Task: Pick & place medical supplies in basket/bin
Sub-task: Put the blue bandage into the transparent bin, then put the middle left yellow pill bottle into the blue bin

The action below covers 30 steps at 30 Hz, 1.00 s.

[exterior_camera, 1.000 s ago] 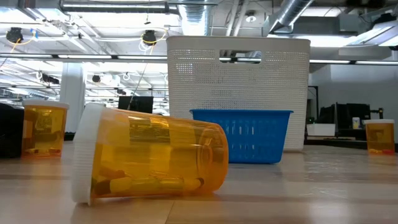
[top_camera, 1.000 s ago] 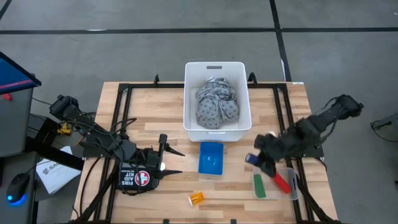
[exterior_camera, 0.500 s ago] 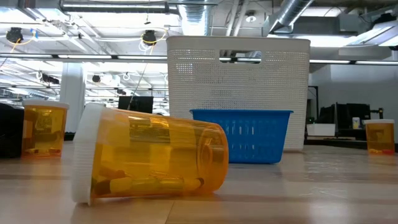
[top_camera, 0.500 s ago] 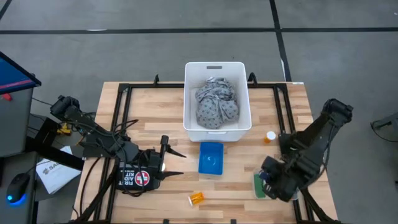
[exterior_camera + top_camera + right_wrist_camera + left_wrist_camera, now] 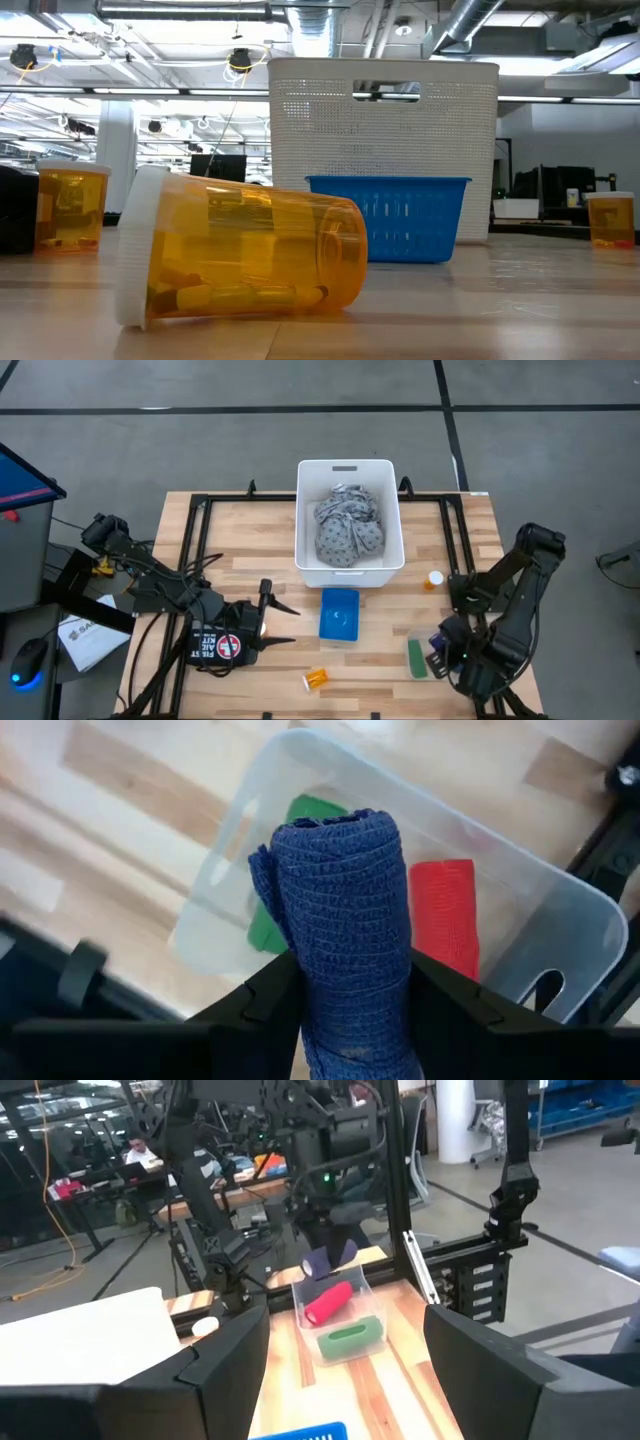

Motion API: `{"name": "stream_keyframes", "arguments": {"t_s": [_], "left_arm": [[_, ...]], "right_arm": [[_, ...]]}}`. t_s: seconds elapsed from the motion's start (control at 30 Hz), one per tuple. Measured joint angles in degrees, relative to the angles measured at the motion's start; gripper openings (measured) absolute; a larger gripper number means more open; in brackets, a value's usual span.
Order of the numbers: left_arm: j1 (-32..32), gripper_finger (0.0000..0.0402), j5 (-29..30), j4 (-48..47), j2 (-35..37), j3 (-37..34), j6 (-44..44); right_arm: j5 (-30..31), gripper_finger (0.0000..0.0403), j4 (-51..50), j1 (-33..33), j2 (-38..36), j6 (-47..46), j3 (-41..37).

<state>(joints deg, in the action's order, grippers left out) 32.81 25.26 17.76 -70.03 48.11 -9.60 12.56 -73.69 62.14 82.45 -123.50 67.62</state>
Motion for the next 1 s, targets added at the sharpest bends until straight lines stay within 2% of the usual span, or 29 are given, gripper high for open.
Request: {"name": "stream_keyframes", "arguments": {"t_s": [0.1, 0.43, 0.63, 1.0], "left_arm": [[0.0, 0.0259, -0.1, -0.2, 0.0, 0.0, -0.2], [0.0, 0.0259, -0.1, -0.1, 0.0, 0.0, -0.7], [0.0, 0.0259, -0.1, -0.1, 0.0, 0.0, -0.8], [0.0, 0.0259, -0.1, 0.1, 0.0, 0.0, -0.8]], "right_arm": [[-0.3, 0.0153, 2.2, 0.0, 1.2, -3.8, -2.3], [-0.8, 0.0151, 12.0, -0.9, 5.7, -4.0, -7.9], [-6.5, 0.0160, 13.5, -2.6, 6.9, -1.2, -10.1], [-8.1, 0.0248, 13.1, -3.5, 6.8, 1.9, -10.2]]}}
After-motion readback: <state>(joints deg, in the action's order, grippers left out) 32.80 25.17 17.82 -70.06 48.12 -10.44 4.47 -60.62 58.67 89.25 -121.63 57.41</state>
